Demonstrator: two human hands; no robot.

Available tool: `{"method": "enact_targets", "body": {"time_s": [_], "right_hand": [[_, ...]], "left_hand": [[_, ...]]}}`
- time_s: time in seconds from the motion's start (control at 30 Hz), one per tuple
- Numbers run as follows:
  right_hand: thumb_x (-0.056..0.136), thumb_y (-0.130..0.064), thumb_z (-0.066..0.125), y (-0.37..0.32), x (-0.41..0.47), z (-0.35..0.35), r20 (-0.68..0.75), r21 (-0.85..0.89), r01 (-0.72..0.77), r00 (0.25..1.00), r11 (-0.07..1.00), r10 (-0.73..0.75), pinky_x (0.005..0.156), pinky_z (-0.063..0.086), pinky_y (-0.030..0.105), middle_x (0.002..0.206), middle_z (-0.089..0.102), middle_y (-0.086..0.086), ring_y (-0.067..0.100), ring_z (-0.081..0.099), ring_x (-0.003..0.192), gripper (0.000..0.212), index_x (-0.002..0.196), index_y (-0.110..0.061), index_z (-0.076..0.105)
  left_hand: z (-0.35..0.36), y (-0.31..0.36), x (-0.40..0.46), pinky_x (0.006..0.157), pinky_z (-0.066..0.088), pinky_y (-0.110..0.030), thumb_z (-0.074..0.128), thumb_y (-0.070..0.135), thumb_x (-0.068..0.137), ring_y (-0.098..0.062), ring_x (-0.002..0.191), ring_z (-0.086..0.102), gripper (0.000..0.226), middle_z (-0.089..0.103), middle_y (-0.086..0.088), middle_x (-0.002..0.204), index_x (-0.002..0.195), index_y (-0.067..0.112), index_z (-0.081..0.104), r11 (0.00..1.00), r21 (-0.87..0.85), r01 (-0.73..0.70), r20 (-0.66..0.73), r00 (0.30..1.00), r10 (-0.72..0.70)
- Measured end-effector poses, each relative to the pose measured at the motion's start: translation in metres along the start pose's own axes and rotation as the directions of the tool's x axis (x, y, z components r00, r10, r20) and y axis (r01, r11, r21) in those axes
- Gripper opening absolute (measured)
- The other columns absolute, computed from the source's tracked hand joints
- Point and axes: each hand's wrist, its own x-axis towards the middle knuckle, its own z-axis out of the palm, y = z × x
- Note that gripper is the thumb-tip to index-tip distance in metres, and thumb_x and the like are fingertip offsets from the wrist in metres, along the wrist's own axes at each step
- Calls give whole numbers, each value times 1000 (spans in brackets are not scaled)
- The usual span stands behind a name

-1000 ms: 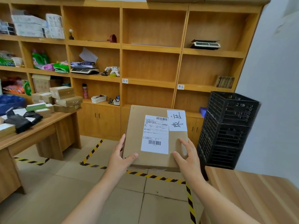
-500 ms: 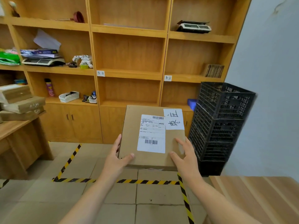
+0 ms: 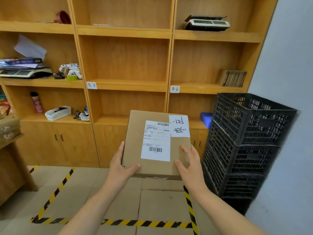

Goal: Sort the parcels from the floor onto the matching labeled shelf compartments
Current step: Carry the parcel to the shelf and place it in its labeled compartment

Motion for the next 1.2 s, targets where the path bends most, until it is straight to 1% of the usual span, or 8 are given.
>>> {"method": "enact_targets", "body": {"time_s": [0.1, 0.23, 0.37, 0.5, 0.63, 0.9, 1.1, 1.2], "right_hand": [[89, -17, 59, 24, 47, -4, -5, -5, -19, 1000, 1000, 19, 107, 16, 20, 156, 13, -8, -1, 16, 134, 49, 124, -45, 38], [89, -17, 58, 52, 95, -13, -25, 1, -43, 999, 999, 43, 106, 16, 20, 155, 14, -9, 0, 16, 136, 48, 121, -47, 39], [89, -17, 58, 84, 146, -25, -77, -14, -86, 993, 996, 84, 107, 16, 21, 154, 14, -10, 1, 18, 136, 47, 124, -44, 41], [90, -16, 57, 115, 203, -35, -132, -43, -105, 986, 993, 99, 105, 19, 21, 154, 15, -10, -6, 18, 128, 48, 130, -37, 42], [90, -17, 56, 138, 273, -39, -179, -57, -119, 978, 991, 107, 104, 25, 22, 154, 13, -11, -5, 20, 127, 47, 132, -35, 43], [90, -20, 56, 165, 419, -33, -276, -86, -164, 952, 983, 134, 112, 32, 40, 155, 10, -11, -4, 18, 129, 50, 134, -39, 40], [90, -19, 56, 186, 484, -40, -305, -121, -177, 943, 977, 133, 111, 33, 39, 155, 10, -12, 4, 21, 137, 51, 134, -38, 39], [90, -15, 54, 196, 515, -45, -292, -158, -164, 950, 974, 113, 110, 28, 29, 155, 11, -11, 4, 19, 139, 54, 138, -34, 38]], "left_hand": [[27, -11, 46, 109, 32, -52, 73, 23, 72, -18, 134, 30, 96, 31, 7, 148, 143, 43, 12, 1000, 19, 14, -4, 1000, -14], [61, -21, 97, 111, 31, -46, 73, 20, 73, -14, 134, 33, 94, 32, 9, 148, 144, 41, 14, 1000, -2, 8, 30, 1000, -8], [103, -31, 155, 117, 20, -40, 72, 19, 75, -5, 140, 19, 85, 22, 20, 147, 142, 38, 21, 998, -14, -69, 97, 993, 70], [141, -46, 221, 117, 18, -43, 70, 30, 73, -4, 141, 13, 84, 16, 24, 147, 139, 46, 21, 997, -7, -80, 148, 986, 80], [176, -61, 301, 116, 19, -45, 71, 25, 76, -5, 140, 14, 84, 14, 26, 147, 137, 51, 19, 994, -40, -97, 199, 974, 103], [223, -60, 463, 113, 27, -44, 70, 19, 78, -10, 138, 22, 84, 19, 23, 142, 141, 43, 21, 989, -96, -111, 275, 952, 134], [255, -64, 536, 113, 29, -39, 73, 16, 76, -11, 137, 26, 84, 23, 21, 143, 139, 44, 24, 980, -173, -101, 343, 926, 156], [268, -68, 565, 111, 31, -38, 76, 15, 71, -11, 135, 30, 90, 24, 16, 150, 140, 44, 25, 981, -181, -73, 357, 924, 135]]}}
